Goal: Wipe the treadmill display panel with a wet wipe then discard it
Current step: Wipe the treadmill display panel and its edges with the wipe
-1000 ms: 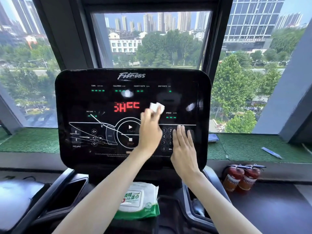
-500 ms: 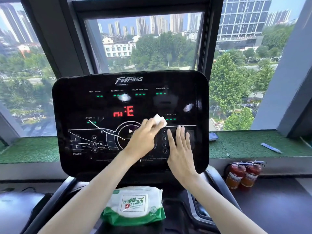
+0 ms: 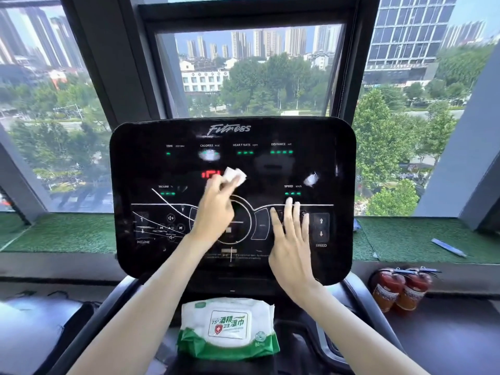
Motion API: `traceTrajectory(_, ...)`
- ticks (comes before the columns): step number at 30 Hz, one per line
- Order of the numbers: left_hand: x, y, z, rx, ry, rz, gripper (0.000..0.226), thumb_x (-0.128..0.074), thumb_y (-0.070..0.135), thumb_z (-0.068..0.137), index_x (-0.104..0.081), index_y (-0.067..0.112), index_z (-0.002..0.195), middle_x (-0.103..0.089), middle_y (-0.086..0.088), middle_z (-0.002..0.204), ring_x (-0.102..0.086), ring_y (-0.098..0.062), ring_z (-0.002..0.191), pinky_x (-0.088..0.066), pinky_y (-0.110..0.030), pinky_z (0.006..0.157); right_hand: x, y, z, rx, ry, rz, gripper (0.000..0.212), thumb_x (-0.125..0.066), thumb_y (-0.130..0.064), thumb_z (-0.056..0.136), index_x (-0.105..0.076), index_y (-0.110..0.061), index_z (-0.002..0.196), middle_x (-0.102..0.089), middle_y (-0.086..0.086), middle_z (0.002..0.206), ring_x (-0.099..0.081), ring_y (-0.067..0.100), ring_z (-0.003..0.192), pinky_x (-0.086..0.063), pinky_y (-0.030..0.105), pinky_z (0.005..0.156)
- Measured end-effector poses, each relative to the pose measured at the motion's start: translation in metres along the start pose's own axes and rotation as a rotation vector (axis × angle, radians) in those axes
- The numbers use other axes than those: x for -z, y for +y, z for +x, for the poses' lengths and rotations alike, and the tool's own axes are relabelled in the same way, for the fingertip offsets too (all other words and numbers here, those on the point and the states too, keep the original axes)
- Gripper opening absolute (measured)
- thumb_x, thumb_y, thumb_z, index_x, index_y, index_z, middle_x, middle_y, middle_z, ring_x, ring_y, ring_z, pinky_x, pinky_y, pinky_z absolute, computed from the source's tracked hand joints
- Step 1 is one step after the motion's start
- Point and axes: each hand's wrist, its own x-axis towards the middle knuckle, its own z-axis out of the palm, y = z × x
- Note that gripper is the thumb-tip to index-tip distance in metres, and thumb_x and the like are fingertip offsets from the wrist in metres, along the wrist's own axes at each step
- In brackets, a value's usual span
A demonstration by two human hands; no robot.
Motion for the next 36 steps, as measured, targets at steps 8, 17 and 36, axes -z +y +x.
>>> traceTrajectory(8, -0.006, 0.011, 0.001, 0.021, -0.005, 0.076, 0.067, -0.048, -0.018, 0.073, -0.050, 0.013, 0.132, -0.046, -0.010, 0.100, -0.045, -0.025, 0.093, -0.053, -0.038, 0.073, -0.017, -0.030, 0.005, 0.089, -0.057, 0.004, 0.083, -0.054, 0.009, 0.060, -0.033, -0.002, 0.140, -0.027, 0.025, 0.148, -0.022, 0.035, 0.139, -0.012, 0.045, 0.115)
traceTrajectory(17, 0.017, -0.020, 0.004, 0.506, 0.378, 0.009, 0.064, -0.045, -0.020, 0.078, -0.050, 0.011, 0.133, -0.042, -0.011, 0.096, -0.043, -0.023, 0.091, -0.035, -0.018, 0.084, -0.025, -0.043, 0.004, 0.057, -0.055, -0.078, 0.078, -0.039, 0.005, 0.063, -0.033, -0.006, 0.140, -0.022, 0.035, 0.145, -0.017, 0.046, 0.138, -0.016, 0.053, 0.114)
traceTrajectory(36, 0.048, -0.074, -0.013, 0.611, 0.395, -0.067, 0.054, -0.041, -0.014, 0.087, -0.046, 0.010, 0.136, -0.033, 0.006, 0.096, -0.037, -0.007, 0.083, -0.040, -0.029, 0.091, -0.025, -0.037, 0.007, 0.155, -0.081, -0.213, 0.078, -0.056, 0.000, 0.065, -0.034, -0.003, 0.139, -0.023, 0.040, 0.142, -0.021, 0.049, 0.135, -0.014, 0.056, 0.110)
